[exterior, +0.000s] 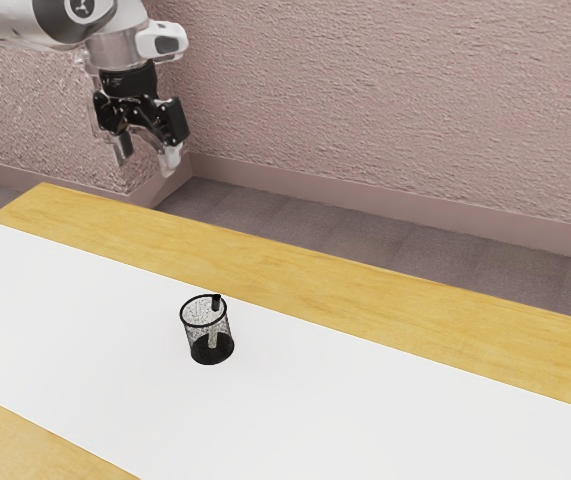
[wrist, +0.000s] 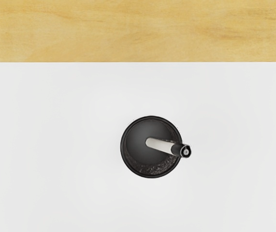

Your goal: Take the marker out of the pen holder and place it to the left of the pen holder.

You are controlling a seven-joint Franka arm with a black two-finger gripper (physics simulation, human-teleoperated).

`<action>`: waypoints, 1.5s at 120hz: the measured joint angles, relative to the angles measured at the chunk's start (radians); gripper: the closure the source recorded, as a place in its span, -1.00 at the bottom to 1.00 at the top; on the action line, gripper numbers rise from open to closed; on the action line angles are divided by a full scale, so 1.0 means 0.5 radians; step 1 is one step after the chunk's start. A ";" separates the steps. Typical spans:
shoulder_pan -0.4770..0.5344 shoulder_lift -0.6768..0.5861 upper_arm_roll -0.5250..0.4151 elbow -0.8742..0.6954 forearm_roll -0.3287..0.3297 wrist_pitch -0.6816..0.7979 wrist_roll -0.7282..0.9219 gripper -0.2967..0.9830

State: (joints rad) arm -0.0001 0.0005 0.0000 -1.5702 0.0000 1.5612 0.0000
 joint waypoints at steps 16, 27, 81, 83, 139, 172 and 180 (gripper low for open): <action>-0.011 0.511 0.169 0.779 -0.014 -0.095 0.074 -0.53; -0.002 0.556 0.173 0.847 -0.014 -0.114 0.116 -0.54; -0.018 1.160 -0.001 0.846 0.027 0.830 0.248 -0.53; -0.018 1.168 -0.009 0.844 0.024 0.847 0.250 -0.53; -0.267 1.119 0.090 0.523 0.025 0.709 0.379 -0.53; -0.309 0.662 0.126 -0.292 0.035 0.665 0.449 -0.54; -0.328 0.622 0.126 -0.397 0.037 0.692 0.464 -0.54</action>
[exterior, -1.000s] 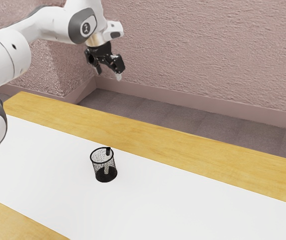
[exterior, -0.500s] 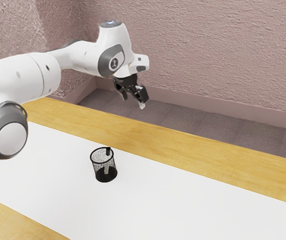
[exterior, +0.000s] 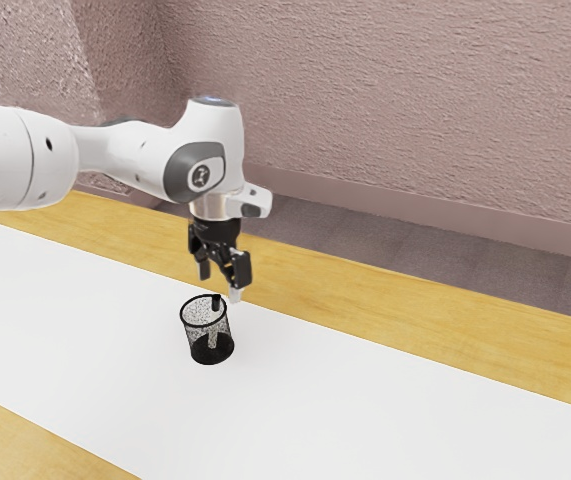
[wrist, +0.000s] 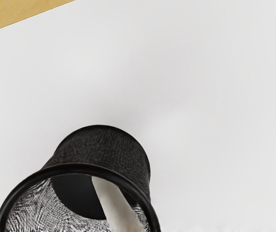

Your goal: Take the marker out of the pen holder and place it to the left of the pen holder.

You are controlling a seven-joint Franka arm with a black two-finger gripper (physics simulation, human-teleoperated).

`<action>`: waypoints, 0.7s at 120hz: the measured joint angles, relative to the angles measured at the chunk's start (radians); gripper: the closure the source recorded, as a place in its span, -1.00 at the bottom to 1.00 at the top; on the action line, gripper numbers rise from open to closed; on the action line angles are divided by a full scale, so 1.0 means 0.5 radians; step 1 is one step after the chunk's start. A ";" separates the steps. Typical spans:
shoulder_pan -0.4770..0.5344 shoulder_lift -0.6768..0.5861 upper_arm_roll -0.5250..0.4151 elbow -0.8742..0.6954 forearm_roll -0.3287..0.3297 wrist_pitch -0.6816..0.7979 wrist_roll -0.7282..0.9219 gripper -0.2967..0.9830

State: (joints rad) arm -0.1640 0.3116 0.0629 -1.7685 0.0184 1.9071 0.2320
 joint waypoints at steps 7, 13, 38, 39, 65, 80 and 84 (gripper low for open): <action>-0.005 -0.022 0.001 -0.069 0.001 0.026 0.012 -0.54; -0.007 -0.034 0.002 -0.101 0.003 0.046 0.021 -0.54; -0.007 -0.042 0.001 -0.179 0.024 0.130 0.051 -0.46; -0.007 -0.043 0.001 -0.181 0.025 0.133 0.052 -0.45; -0.010 -0.071 0.000 -0.255 0.097 0.238 0.071 -0.12; -0.012 -0.078 -0.001 -0.264 0.140 0.298 0.080 0.05; -0.015 -0.079 -0.002 -0.265 0.148 0.310 0.082 0.09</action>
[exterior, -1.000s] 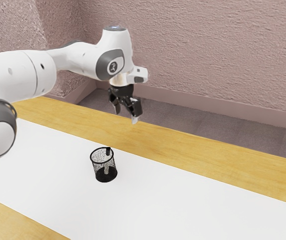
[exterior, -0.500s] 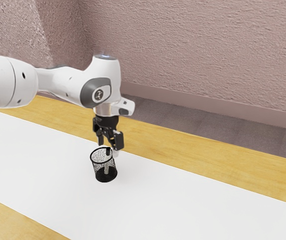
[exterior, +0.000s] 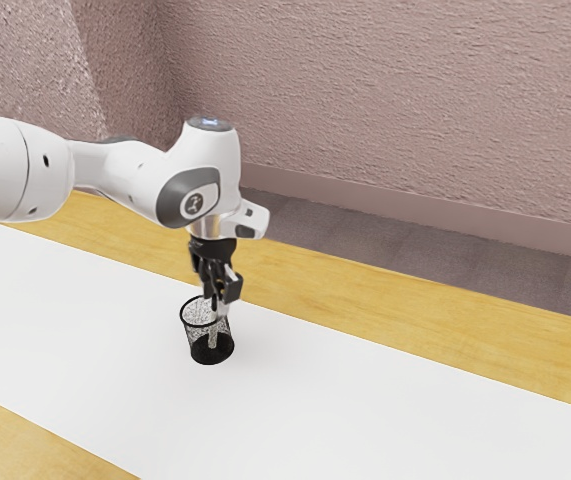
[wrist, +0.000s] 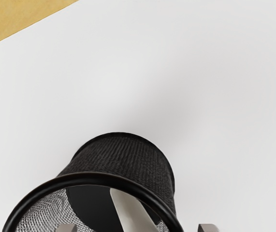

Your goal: Take the marker out of the pen holder and place it to the left of the pen holder.

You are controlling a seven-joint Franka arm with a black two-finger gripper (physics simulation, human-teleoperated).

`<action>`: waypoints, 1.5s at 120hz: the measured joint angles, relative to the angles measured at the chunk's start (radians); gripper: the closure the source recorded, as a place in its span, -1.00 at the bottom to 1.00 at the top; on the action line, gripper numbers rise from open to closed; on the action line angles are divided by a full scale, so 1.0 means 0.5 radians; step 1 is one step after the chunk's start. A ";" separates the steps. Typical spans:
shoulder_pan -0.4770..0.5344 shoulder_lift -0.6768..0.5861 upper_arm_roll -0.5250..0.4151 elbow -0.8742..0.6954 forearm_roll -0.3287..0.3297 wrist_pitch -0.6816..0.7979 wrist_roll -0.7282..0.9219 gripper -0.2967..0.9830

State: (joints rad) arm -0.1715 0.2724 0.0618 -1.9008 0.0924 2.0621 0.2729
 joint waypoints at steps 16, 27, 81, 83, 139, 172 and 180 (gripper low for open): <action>-0.006 -0.023 -0.004 -0.031 0.017 0.032 0.006 0.20; -0.007 -0.048 -0.004 -0.077 0.021 0.056 0.008 0.24; -0.006 -0.053 -0.004 -0.093 0.038 0.125 0.006 0.59; -0.006 -0.053 -0.004 -0.093 0.041 0.126 0.004 0.60; -0.004 -0.280 -0.002 -0.148 0.146 0.080 -0.072 0.69; -0.022 -0.539 0.052 0.001 0.277 -0.256 -0.140 0.69; -0.076 -0.541 0.120 0.021 0.288 -0.359 -0.150 0.69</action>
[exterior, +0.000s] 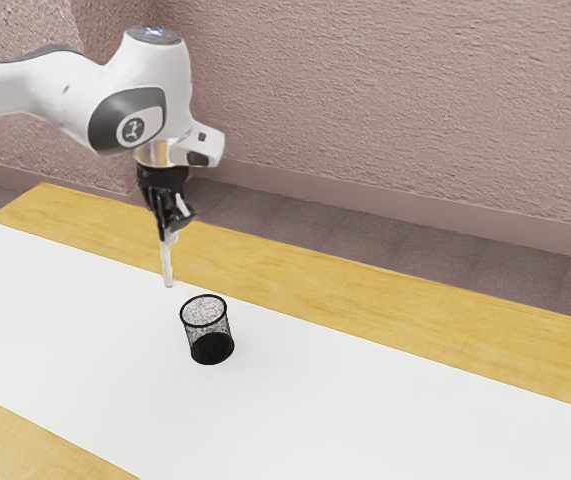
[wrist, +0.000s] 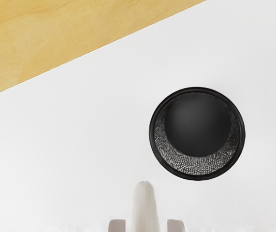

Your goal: Take the marker out of the pen holder and place it to the left of the pen holder.

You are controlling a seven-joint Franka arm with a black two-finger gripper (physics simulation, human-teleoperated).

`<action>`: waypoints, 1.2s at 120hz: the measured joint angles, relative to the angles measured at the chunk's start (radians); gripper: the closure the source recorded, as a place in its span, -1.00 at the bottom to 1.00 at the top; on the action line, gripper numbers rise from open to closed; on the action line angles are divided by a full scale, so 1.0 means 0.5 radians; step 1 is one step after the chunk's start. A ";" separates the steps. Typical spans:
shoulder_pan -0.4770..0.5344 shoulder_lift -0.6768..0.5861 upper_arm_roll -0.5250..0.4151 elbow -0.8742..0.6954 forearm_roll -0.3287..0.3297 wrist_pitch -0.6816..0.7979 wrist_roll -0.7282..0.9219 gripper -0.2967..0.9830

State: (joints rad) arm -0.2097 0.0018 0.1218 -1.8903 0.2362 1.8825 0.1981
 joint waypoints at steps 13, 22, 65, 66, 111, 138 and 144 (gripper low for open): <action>-0.173 0.075 0.216 0.008 0.009 -0.148 -0.006 0.69; -0.149 0.161 0.342 0.023 0.011 -0.227 0.004 0.69; 0.370 0.862 0.447 0.478 -0.087 -0.512 0.141 0.69; 0.372 0.878 0.447 0.488 -0.091 -0.523 0.144 0.69; 0.447 1.163 0.432 0.641 -0.204 -0.812 0.247 0.69; 0.447 1.164 0.428 0.638 -0.243 -0.836 0.288 0.09; 0.447 1.163 0.428 0.639 -0.253 -0.834 0.296 -0.04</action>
State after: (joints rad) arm 0.0137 0.5834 0.3359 -1.5708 0.1098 1.4657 0.3461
